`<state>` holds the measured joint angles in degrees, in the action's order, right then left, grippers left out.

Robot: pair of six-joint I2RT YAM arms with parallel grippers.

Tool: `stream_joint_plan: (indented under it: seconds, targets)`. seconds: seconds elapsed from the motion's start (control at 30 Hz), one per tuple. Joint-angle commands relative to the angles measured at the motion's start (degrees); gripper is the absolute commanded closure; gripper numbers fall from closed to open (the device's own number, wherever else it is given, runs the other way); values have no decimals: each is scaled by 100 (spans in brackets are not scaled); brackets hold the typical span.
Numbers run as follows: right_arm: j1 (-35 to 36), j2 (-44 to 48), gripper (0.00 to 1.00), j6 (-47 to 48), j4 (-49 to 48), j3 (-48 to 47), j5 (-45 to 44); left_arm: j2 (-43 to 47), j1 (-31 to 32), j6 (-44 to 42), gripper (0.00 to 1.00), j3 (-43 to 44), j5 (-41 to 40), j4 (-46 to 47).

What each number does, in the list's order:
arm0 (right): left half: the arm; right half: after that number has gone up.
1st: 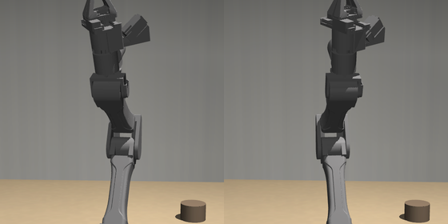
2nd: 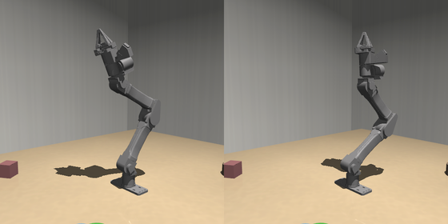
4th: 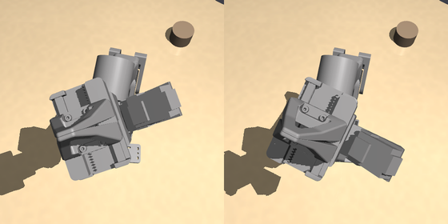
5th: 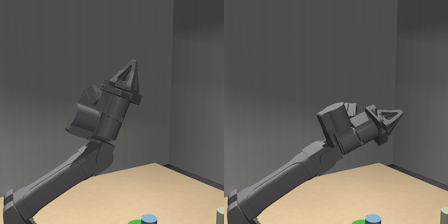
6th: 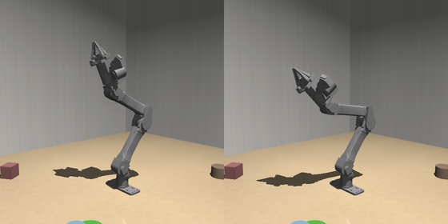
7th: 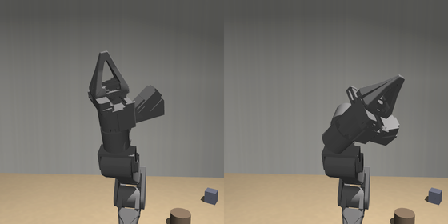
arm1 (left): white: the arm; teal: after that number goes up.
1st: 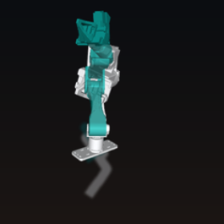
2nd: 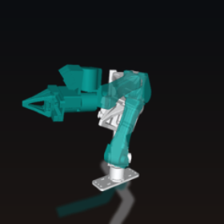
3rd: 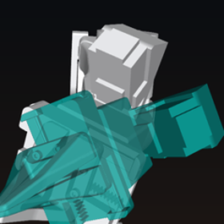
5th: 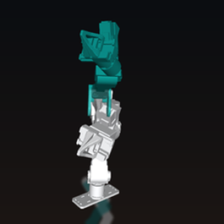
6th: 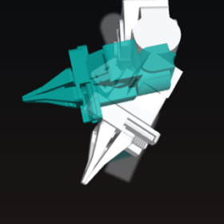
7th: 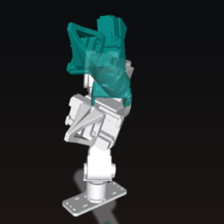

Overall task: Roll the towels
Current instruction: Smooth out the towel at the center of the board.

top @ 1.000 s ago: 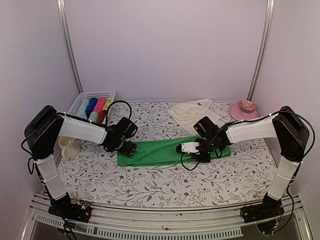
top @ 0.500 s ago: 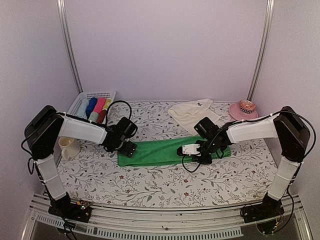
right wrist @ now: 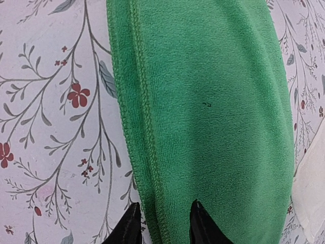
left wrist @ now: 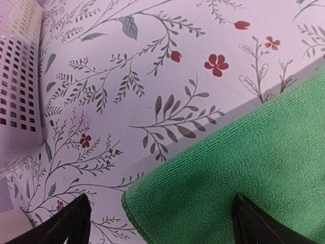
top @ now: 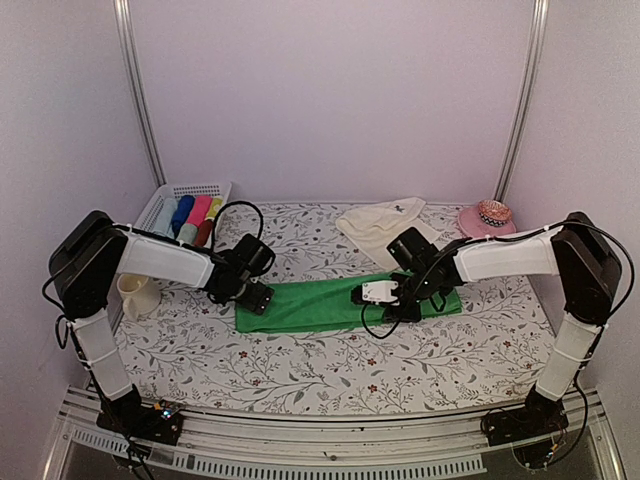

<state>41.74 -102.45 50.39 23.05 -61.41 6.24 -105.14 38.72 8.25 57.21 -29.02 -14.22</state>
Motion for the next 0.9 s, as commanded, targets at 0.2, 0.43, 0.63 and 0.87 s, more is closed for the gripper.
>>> stream_joint_plan:
  seconds: [0.2,0.43,0.63,0.87]
  targets:
    - [61,-176,73,-125,-209,-137,-37,-287,-52,-13,3,-114,40,-235]
    - [62,-290,78,-182,-339,-136,-88,-308,-51,-9,3,-105,48,-231]
    - [54,-338,80,-214,-397,-142,-140,-316,-55,-17,3,-105,53,-224]
    - [57,-377,78,-222,-402,-139,-144,-314,-49,-17,3,-114,49,-222]
